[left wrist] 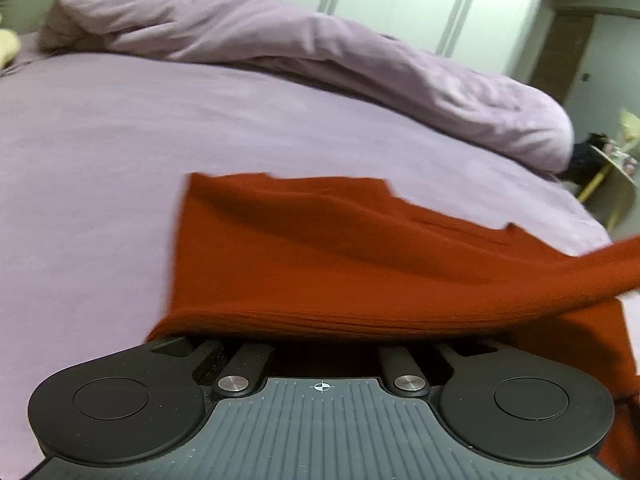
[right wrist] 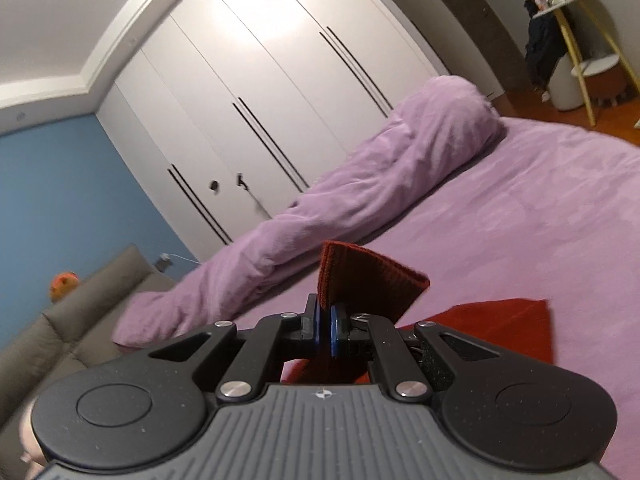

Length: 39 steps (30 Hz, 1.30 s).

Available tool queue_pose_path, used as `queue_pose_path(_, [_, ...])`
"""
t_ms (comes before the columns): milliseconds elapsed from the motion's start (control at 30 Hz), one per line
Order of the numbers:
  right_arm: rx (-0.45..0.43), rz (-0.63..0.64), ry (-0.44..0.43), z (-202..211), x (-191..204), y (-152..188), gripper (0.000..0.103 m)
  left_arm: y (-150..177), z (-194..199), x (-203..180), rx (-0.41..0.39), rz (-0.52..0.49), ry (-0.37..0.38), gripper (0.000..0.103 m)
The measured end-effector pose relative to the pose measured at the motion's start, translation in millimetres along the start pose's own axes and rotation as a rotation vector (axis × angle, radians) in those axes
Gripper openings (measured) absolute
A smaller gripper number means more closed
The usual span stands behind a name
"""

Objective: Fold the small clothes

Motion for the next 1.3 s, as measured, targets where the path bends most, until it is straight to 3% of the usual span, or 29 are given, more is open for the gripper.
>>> queue_pose_path(67, [0.02, 0.075, 0.047, -3.2, -12.5, 13.2, 0.004, 7.9, 8.1, 10.2, 0.03, 0.013, -0.006, 0.002])
queue_pose_path(167, [0.142, 0.202, 0.176, -17.3, -42.7, 50.4, 0.004, 14.9, 25.8, 15.8, 0.067, -0.057, -0.007, 0.006])
queue_pose_path(200, [0.195, 0.216, 0.217, -20.9, -56.0, 62.5, 0.005, 16.0, 33.8, 18.1, 0.077, -0.081, -0.008, 0.011])
queue_pose_path(267, [0.269, 0.169, 0.291, -20.3, -79.3, 76.2, 0.009, 17.2, 49.8, 20.4, 0.099, -0.112, 0.023, 0.033])
queue_pose_path(400, [0.172, 0.06, 0.407, 2.7, -102.9, 58.2, 0.018, 8.5, 76.3, 18.3, 0.096, -0.148, 0.035, 0.044])
queue_pose_path(433, [0.152, 0.062, 0.429, 5.9, -103.7, 52.7, 0.021, 1.6, 83.6, 17.2, 0.057, -0.163, 0.019, 0.06])
queue_pose_path(467, [0.14, 0.061, 0.415, 6.9, -100.7, 49.2, 0.021, -3.7, 87.4, 15.8, 0.024, -0.177, 0.0, 0.068])
queue_pose_path(533, [0.163, 0.075, 0.365, 1.0, -90.5, 51.2, 0.027, -14.1, 89.8, 13.4, -0.028, -0.209, -0.037, 0.068])
queue_pose_path(600, [0.21, 0.12, 0.34, -11.0, -80.4, 58.4, 0.036, -18.1, 80.2, 9.7, -0.02, -0.202, -0.046, 0.068])
queue_pose_path(767, [0.272, 0.231, 0.312, -42.9, -62.3, 75.4, 0.043, -9.8, 24.8, -6.7, 0.101, -0.203, -0.042, 0.068])
queue_pose_path(833, [0.27, 0.338, 0.322, -51.9, -51.4, 81.2, 0.034, -5.4, 8.5, -9.2, 0.115, -0.213, -0.063, 0.068])
queue_pose_path(867, [0.262, 0.419, 0.349, -55.7, -47.4, 84.2, 0.019, -4.4, -0.2, -10.3, 0.117, -0.222, -0.08, 0.068])
queue_pose_path(900, [0.252, 0.516, 0.401, -56.3, -48.1, 89.3, 0.012, -5.0, -4.7, -11.5, 0.107, -0.232, -0.091, 0.068])
queue_pose_path(1000, [0.201, 0.628, 0.457, -56.4, -59.7, 92.6, 0.012, -8.6, -14.0, -18.3, 0.073, -0.285, -0.113, 0.07])
queue_pose_path(1100, [0.177, 0.591, 0.532, -55.9, -77.4, 80.9, 0.009, -12.2, -16.3, -17.0, 0.061, -0.297, -0.121, 0.074])
queue_pose_path(1200, [0.186, 0.521, 0.519, -52.3, -80.9, 75.0, 0.01, -12.9, -15.1, -12.6, 0.069, -0.289, -0.13, 0.078])
queue_pose_path(1300, [0.163, 0.499, 0.485, -42.6, -60.2, 72.0, 0.013, -16.1, -9.5, -11.2, 0.066, -0.234, -0.127, 0.074])
Point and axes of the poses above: each gripper's, at about its wrist camera, not at the fingertips, and z roughly against the way its jaws point, x to its left, y to its underside, the point moved 10 cm from there along -z, roughly the way its jaws point, and after that the axes turned 5 degrees about y, right-handed, at the moved point
